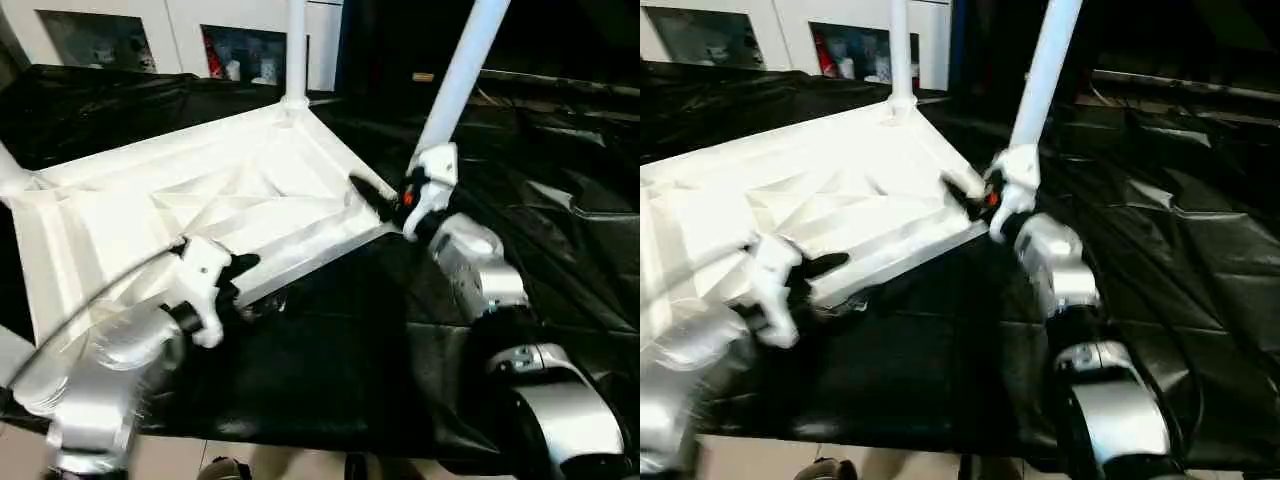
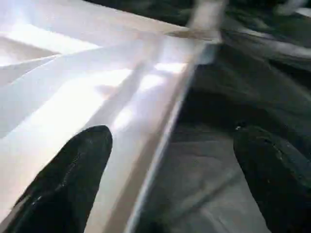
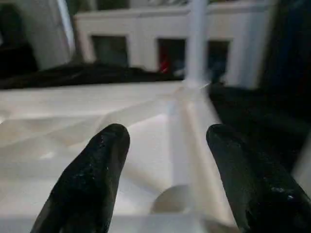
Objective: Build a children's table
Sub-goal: Rotate leg to tighten, then rotate table base
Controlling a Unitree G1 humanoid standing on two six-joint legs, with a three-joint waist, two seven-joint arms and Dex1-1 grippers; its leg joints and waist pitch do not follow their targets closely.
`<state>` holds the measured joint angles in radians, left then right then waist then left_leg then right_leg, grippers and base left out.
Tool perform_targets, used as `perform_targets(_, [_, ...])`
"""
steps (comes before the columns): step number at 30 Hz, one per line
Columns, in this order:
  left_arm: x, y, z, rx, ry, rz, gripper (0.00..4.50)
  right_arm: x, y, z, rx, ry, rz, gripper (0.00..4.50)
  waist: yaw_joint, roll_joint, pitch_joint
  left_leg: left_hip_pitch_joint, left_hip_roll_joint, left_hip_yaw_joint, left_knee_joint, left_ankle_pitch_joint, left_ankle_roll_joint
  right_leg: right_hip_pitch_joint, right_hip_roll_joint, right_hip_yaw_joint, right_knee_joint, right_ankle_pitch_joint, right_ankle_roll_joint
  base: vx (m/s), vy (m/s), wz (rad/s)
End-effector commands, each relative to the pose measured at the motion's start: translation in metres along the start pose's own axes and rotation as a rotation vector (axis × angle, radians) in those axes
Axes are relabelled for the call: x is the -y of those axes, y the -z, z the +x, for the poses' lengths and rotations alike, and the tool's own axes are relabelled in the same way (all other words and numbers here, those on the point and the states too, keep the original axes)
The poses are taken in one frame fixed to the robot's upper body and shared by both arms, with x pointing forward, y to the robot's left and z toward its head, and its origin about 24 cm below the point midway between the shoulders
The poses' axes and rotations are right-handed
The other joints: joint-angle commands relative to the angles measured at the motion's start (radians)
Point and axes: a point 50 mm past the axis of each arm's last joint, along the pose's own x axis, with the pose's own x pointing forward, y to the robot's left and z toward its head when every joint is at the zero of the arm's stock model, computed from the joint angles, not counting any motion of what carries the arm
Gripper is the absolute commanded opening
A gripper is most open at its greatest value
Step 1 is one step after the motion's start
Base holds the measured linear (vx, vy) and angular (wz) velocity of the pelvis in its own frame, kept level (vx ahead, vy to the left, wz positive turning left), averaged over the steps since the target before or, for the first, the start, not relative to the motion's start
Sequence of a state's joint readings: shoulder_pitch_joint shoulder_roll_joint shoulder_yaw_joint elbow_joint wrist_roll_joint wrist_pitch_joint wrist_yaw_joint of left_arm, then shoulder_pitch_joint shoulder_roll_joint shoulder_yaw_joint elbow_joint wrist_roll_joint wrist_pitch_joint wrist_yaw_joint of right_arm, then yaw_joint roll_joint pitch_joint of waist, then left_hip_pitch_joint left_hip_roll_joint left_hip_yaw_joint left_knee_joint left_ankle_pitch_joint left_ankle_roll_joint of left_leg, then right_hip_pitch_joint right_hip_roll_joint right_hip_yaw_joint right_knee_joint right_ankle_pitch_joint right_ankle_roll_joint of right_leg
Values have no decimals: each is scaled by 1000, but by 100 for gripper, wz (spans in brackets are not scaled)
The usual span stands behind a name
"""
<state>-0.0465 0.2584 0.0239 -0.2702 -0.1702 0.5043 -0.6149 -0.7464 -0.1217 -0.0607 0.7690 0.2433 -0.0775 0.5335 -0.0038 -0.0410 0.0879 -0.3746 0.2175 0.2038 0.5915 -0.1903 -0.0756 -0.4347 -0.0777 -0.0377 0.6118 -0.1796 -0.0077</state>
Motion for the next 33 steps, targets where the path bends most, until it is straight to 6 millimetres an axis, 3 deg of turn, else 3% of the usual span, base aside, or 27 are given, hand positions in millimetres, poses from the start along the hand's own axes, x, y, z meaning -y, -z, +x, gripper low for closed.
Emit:
perform_targets(1, [-1, -4, -4, 44, -81, 20, 446, 8, -1, -4, 24, 63, 19, 300, 2, 13, -62, 9, 10, 1, -61, -128, 81, 61, -32, 35, -57, -41, -252, 0, 0, 0])
perform_targets(3, [3, -5, -11, 131, -138, -7, 446, 11, -1, -5, 32, 86, 14, 300, 1, 14, -60, 7, 12, -1, -61, -134, 80, 62, -32, 35, -56, -40, -253, 0, 0, 0])
perform_targets(4, [4, -6, -13, 151, -144, -4, 446, 12, -1, -6, 32, 90, 11, 300, -1, 10, -60, 6, 12, 1, -61, -140, 78, 62, -29, 33, -59, -42, -251, 0, 0, 0])
perform_targets(6, [5, -7, -14, 170, -152, -6, 446, 13, -1, -6, 34, 98, 11, 300, 3, 14, -57, 13, 12, 2, -62, -167, 79, 53, -23, 32, -62, -71, -243, 0, 0, 0])
perform_targets(9, [12, -9, -25, 239, -157, -39, 446, 26, -2, -9, 40, 210, 19, 300, 6, 14, -54, 14, 15, 0, -65, -208, 53, 51, -26, 31, -65, -117, -231, 0, 0, 0])
perform_targets(13, [22, -3, -30, 231, -100, -47, 446, 44, 0, -15, 38, 374, 66, 300, 12, 18, -51, 23, 13, 4, -66, -243, 40, 40, -19, 31, -68, -137, -216, 0, 0, 0])
perform_targets(18, [30, 6, -35, 195, 11, -78, 446, 71, -1, -29, 45, 586, 135, 300, 30, 23, -53, 25, 12, 7, -66, -222, 34, 40, -17, 31, -61, -93, -201, 0, 0, 0])
perform_targets(22, [35, 13, -42, 131, 112, -98, 446, 84, -6, -36, 51, 661, 113, 300, 32, 22, -54, 22, 10, 8, -65, -215, 32, 44, -17, 31, -58, -82, -198, 0, 0, 0])
perform_targets(28, [28, 21, -54, 52, 179, -73, 446, 102, -10, -51, 43, 769, 87, 300, 32, 23, -55, 22, 7, 8, -64, -230, 20, 45, -17, 30, -60, -116, -188, 0, 0, 0])
perform_targets(33, [4, 21, -62, 26, 104, -14, 446, 115, -11, -66, 43, 818, 64, 300, 32, 25, -60, 20, 3, 9, -60, -214, 28, 49, -14, 29, -56, -82, -193, 0, 0, 0])
